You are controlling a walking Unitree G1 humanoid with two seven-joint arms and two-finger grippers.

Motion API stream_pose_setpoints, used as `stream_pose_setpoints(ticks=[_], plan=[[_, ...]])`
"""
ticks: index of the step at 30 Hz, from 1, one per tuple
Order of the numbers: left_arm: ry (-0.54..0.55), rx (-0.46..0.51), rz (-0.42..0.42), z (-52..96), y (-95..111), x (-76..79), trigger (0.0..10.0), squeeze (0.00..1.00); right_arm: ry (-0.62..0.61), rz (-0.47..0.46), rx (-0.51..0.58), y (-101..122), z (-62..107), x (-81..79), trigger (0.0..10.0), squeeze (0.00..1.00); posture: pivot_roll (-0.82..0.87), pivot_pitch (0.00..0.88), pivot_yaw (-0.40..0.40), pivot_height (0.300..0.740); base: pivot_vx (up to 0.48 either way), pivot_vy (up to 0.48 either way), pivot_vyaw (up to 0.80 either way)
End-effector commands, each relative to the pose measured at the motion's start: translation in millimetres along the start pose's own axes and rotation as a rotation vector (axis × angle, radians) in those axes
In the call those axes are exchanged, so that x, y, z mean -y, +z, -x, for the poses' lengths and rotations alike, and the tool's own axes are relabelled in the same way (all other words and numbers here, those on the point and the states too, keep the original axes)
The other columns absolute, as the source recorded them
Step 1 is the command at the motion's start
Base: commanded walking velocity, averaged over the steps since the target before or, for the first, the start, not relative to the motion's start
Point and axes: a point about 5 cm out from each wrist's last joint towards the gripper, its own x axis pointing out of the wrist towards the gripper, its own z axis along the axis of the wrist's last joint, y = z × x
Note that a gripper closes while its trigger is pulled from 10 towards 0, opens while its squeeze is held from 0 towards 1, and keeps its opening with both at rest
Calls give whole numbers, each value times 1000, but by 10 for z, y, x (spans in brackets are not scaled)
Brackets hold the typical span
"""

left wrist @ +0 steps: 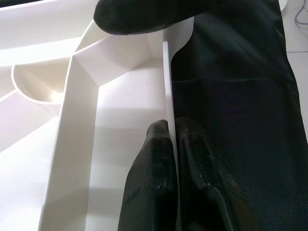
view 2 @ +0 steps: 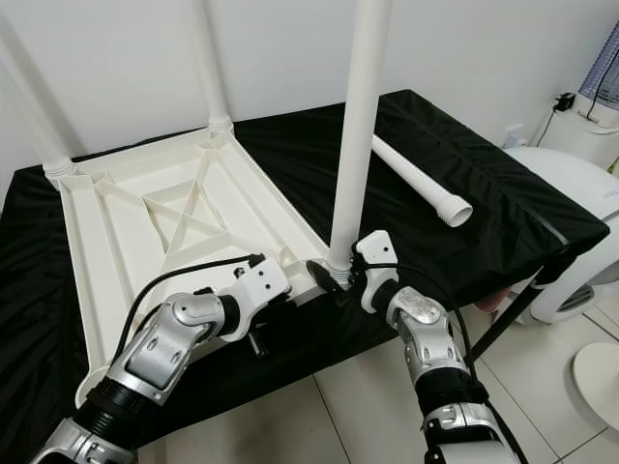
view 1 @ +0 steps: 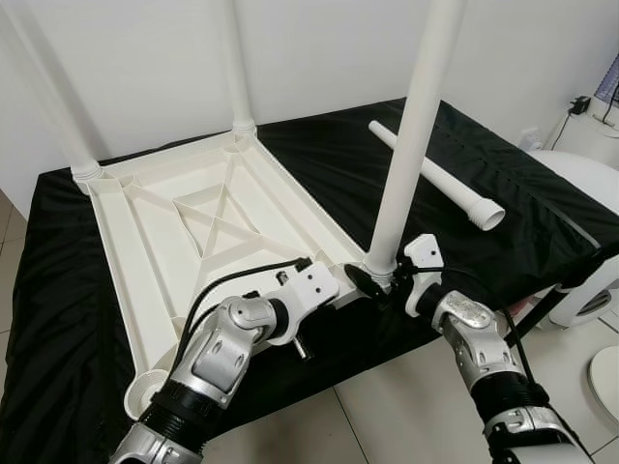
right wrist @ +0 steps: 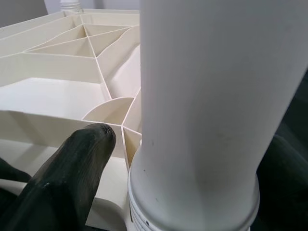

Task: Building children table

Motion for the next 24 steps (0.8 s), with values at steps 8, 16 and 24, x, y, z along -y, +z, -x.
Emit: stream_pose_setpoints(ticks=[8,16,24], plan=[[66,-14,-10,-11,3,-19,10000,0,105,15,-43,-71,-16,9,0,0,-116,66,82,740,0,0,0],[65,-12,-11,-13,6,-11,10000,0,113,11,-34,-82,-5,13,0,0,-121,65,82,740,0,0,0],[65,-12,-11,-18,7,-11,10000,0,57,-28,-12,-129,1,-23,10000,0,-121,64,79,740,0,0,0]])
